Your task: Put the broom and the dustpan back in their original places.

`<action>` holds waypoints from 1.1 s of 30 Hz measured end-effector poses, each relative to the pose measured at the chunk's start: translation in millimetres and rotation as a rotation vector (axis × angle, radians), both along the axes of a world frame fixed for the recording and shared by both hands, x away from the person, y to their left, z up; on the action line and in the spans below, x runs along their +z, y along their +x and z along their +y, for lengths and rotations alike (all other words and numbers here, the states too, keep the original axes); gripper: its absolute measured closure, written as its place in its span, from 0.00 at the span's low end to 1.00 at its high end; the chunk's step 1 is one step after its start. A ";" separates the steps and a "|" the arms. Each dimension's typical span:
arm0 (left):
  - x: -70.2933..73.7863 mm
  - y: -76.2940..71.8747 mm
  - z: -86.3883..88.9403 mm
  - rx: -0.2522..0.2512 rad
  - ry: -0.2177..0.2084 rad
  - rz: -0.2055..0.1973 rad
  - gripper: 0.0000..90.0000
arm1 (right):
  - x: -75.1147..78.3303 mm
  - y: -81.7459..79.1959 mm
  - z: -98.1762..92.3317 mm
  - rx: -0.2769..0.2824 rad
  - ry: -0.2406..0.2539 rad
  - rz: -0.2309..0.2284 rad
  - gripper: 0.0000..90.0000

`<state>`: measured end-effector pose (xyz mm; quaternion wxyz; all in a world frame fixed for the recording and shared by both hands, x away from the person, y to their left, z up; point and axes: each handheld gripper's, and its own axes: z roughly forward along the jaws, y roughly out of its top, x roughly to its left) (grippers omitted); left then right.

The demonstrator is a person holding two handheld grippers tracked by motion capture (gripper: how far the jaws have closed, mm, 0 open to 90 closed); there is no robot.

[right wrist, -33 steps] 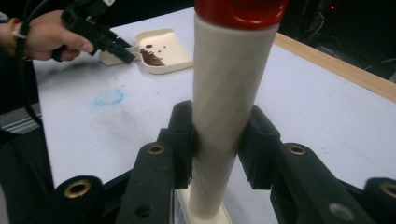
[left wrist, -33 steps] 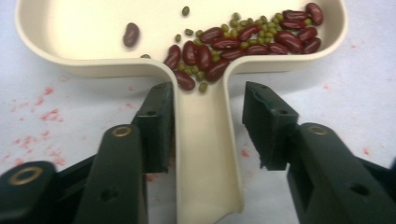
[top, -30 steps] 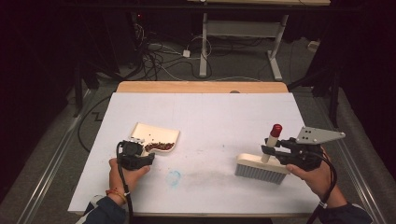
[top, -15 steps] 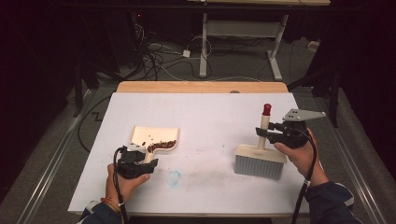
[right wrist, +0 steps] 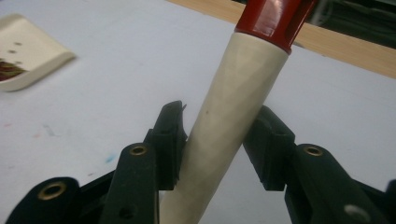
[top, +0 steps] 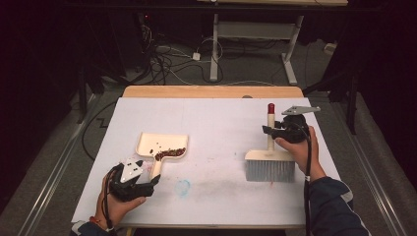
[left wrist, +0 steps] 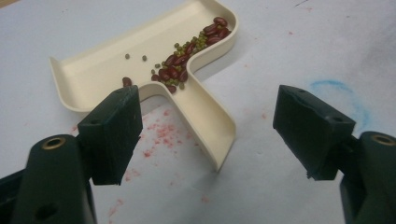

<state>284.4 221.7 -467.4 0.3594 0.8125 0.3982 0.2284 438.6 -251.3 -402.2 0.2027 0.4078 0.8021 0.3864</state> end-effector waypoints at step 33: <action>-0.1 -0.5 -17.9 -0.065 0.028 -0.004 0.24 | -18.7 13.5 6.0 -0.160 0.059 -0.127 0.33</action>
